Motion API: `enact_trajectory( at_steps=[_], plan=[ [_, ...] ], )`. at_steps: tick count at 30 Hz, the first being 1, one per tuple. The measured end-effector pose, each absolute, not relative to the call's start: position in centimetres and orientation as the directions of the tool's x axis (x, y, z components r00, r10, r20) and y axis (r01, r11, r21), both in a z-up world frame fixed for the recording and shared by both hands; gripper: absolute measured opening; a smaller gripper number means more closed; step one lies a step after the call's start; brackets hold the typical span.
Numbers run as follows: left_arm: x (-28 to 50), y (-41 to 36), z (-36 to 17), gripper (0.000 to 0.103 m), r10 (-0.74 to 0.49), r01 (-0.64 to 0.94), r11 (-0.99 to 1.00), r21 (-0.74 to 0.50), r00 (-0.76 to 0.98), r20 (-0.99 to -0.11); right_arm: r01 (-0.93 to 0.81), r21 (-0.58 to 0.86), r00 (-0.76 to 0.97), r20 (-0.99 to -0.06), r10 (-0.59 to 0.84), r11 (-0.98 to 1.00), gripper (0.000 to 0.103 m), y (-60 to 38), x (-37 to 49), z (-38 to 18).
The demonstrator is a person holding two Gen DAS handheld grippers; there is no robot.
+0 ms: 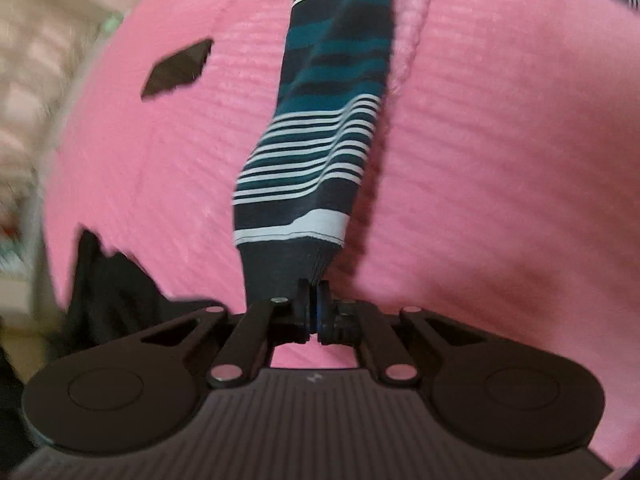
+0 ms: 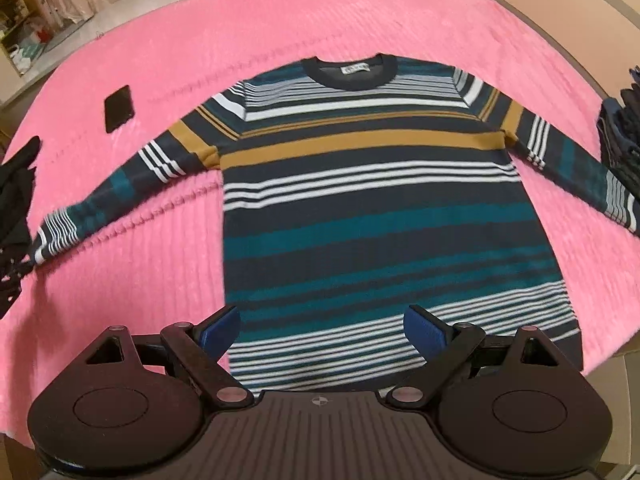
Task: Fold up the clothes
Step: 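Grasp a sleeve cuff with the left gripper and straighten the sleeve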
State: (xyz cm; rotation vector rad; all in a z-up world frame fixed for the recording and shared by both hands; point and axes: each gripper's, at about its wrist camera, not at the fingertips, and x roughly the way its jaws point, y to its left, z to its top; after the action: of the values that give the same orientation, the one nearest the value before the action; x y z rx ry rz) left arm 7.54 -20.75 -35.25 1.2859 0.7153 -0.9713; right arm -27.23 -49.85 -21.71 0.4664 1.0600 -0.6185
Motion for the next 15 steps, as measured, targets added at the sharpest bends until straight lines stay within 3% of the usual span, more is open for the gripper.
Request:
enact_trajectory(
  at_steps=[6,11,12,14,15],
  plan=[
    [6.2,-19.6,-37.7,0.004,-0.104,0.904,-0.033,0.426,0.420,-0.901,0.647,0.074,0.361,-0.907,-0.219,0.759,0.091,-48.9,-25.9,-22.0],
    [6.3,-18.2,-33.4,0.014,-0.120,0.919,0.174,0.354,0.376,-0.919,0.666,0.078,0.370,-0.898,-0.237,0.742,0.091,-48.7,-26.3,-21.1],
    [6.2,-17.9,-32.2,0.017,-0.129,0.918,0.224,0.327,0.361,-0.924,0.675,0.080,0.371,-0.896,-0.243,0.733,0.091,-48.8,-26.4,-20.8],
    [5.6,-17.1,-29.9,0.038,-0.160,0.910,0.314,0.273,0.334,-0.929,0.696,0.090,0.376,-0.891,-0.255,0.712,0.091,-49.0,-26.8,-20.0],
    [5.5,-17.0,-28.6,0.039,-0.181,0.902,0.359,0.240,0.320,-0.930,0.704,0.092,0.378,-0.888,-0.262,0.704,0.092,-49.1,-27.1,-19.6]
  ],
)
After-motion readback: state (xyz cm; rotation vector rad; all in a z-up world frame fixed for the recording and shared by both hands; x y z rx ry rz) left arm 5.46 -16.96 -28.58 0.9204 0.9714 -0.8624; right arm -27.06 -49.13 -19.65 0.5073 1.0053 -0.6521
